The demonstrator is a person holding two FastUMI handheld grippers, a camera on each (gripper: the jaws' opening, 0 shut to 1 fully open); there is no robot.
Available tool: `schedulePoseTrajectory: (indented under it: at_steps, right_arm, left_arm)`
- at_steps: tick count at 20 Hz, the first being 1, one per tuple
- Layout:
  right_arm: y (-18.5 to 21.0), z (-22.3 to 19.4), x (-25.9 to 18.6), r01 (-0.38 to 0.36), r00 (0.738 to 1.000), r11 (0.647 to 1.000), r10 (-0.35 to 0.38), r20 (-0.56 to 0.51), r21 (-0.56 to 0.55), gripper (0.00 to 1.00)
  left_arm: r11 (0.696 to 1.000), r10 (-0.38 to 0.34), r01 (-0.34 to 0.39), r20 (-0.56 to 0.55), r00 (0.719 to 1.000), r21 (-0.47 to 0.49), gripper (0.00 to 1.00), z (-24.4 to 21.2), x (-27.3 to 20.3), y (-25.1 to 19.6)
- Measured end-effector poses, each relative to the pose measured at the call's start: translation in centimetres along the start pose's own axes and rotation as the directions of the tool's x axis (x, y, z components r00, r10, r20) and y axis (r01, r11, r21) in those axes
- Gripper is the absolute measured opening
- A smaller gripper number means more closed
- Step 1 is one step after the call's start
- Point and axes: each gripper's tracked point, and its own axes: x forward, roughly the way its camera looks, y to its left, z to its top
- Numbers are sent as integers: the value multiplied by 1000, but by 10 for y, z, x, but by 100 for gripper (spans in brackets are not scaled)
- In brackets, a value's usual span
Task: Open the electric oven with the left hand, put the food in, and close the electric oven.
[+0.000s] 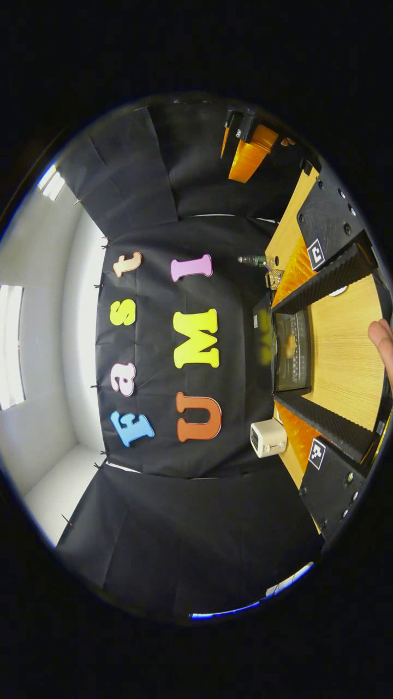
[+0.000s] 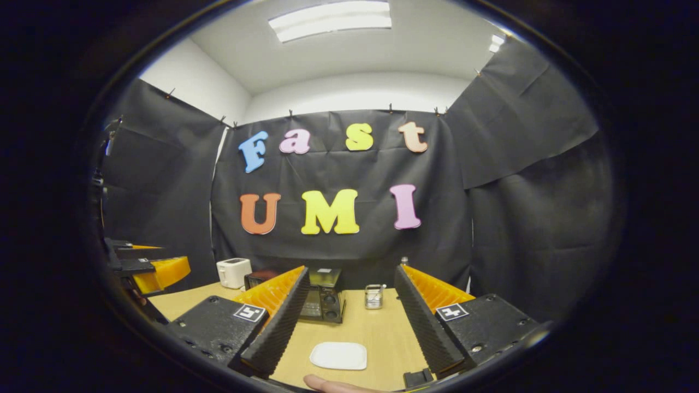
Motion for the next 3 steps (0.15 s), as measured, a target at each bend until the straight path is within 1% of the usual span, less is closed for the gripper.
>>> schedulePoseTrajectory:
  at_steps: [3]
  right_arm:
    - [-4, -4, 4, 9, 1000, 1000, -9, -15, 10, 99]
  left_arm:
    - [1000, -2, 2, -7, 1000, -8, 96, -2, 0, 0]
